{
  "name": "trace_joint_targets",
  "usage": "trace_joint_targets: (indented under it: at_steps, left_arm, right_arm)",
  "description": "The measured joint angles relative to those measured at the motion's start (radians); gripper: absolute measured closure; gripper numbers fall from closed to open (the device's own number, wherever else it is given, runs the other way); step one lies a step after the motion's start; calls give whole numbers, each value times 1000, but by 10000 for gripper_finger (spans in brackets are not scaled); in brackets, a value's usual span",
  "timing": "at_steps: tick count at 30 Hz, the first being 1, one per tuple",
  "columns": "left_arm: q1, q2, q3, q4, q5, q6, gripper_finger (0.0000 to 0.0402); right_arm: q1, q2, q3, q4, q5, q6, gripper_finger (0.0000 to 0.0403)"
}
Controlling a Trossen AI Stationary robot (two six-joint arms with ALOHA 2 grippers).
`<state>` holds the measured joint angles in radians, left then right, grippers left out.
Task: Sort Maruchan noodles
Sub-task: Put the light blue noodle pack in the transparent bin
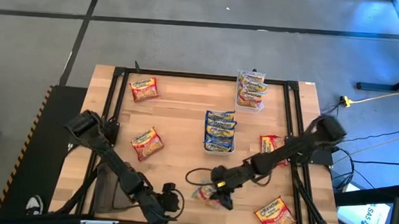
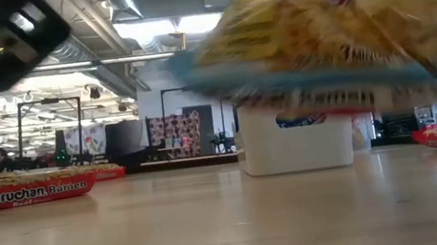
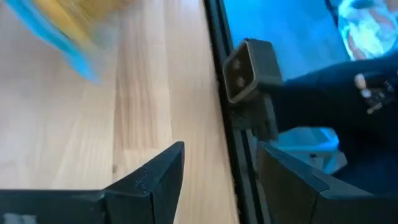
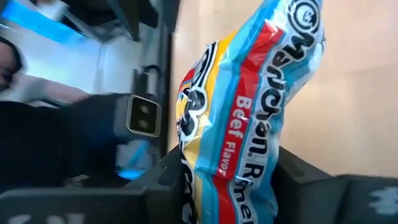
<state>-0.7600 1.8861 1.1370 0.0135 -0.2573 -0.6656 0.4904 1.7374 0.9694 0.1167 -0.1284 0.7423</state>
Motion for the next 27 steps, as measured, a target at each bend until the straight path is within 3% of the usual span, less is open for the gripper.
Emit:
trace_joint_targets:
  at_steps: [7,11,14,19,24,27]
  left_arm:
    - [12,-84,-2,-89,13,91,208]
    - [45,-162,-51,-149,6,142,208]
    - [70,-264,-147,-156,-20,145,208]
    - [116,-450,-374,-6,-60,140,208]
    - [168,-568,-549,177,-86,121,208]
    - [202,-600,-592,223,-119,131,208]
  right_arm:
    - [-29,-314,0,-371,156,-117,281]
    - [-80,-487,0,-539,306,-205,280]
    - [-140,-593,0,-666,401,-279,280]
    - [-283,-731,0,-808,551,-426,279]
    - [-486,-783,0,-837,572,-681,284]
    - [-637,-777,0,-831,492,-846,291]
